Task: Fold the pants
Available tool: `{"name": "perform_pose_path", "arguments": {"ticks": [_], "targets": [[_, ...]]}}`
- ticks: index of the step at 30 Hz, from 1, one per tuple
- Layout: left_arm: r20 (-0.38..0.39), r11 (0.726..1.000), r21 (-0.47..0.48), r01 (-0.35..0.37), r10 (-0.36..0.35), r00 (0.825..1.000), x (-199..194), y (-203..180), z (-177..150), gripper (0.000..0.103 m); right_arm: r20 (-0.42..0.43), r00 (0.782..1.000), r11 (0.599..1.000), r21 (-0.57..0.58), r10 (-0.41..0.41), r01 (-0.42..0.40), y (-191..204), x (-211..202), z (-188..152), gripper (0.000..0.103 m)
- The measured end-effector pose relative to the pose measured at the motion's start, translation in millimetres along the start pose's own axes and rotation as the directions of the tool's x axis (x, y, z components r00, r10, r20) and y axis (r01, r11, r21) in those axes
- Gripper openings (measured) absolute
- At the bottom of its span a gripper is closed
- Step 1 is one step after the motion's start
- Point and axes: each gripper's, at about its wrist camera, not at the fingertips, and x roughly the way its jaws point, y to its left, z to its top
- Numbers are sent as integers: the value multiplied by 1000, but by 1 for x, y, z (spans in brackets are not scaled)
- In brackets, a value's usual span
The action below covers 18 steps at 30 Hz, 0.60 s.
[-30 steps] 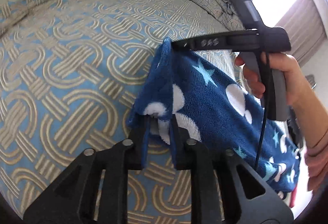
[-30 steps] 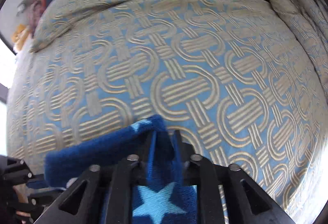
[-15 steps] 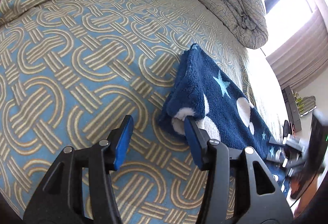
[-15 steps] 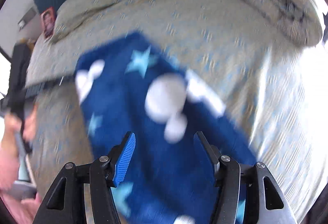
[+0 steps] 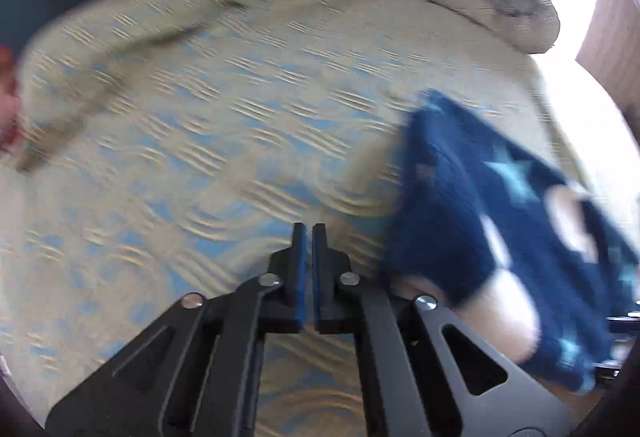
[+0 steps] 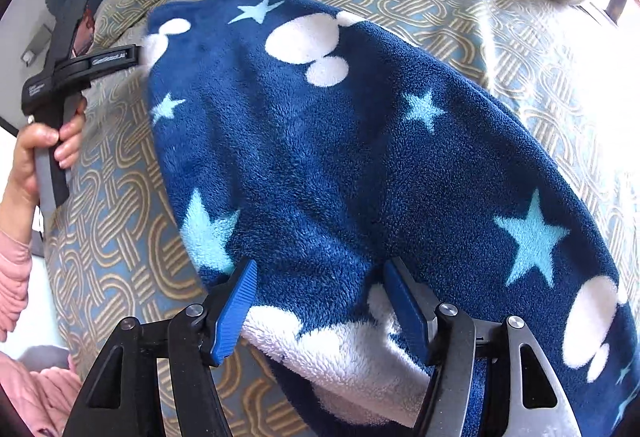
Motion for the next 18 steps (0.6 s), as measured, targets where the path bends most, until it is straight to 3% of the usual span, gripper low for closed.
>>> {"name": "perform_pose_path", "arguments": {"ticks": [1, 4, 8, 12, 14, 18], "targets": [[-1, 1000, -25, 18, -18, 1000, -1, 10, 0, 3, 5, 1000, 1000, 1, -4, 4, 1, 0, -4, 67], [-21, 979, -129, 159, -163, 986, -6, 33, -3, 3, 14, 1000, 1000, 12, -3, 3, 3, 1, -8, 69], [19, 988, -64, 139, -138, 990, -21, 29, -9, 3, 6, 1000, 1000, 23, -8, 8, 4, 2, -8, 74], [13, 981, -40, 191, -191, 982, -25, 20, -11, 5, -16, 999, 999, 23, -37, 37, 11, 4, 0, 75], [14, 981, -27, 194, -194, 981, -27, 17, -10, 14, -19, 999, 999, 25, -45, 45, 11, 7, -2, 75], [17, 980, -8, 199, -199, 980, -30, 12, -14, 21, -21, 998, 998, 34, -54, 55, 15, 10, 5, 76]]}}
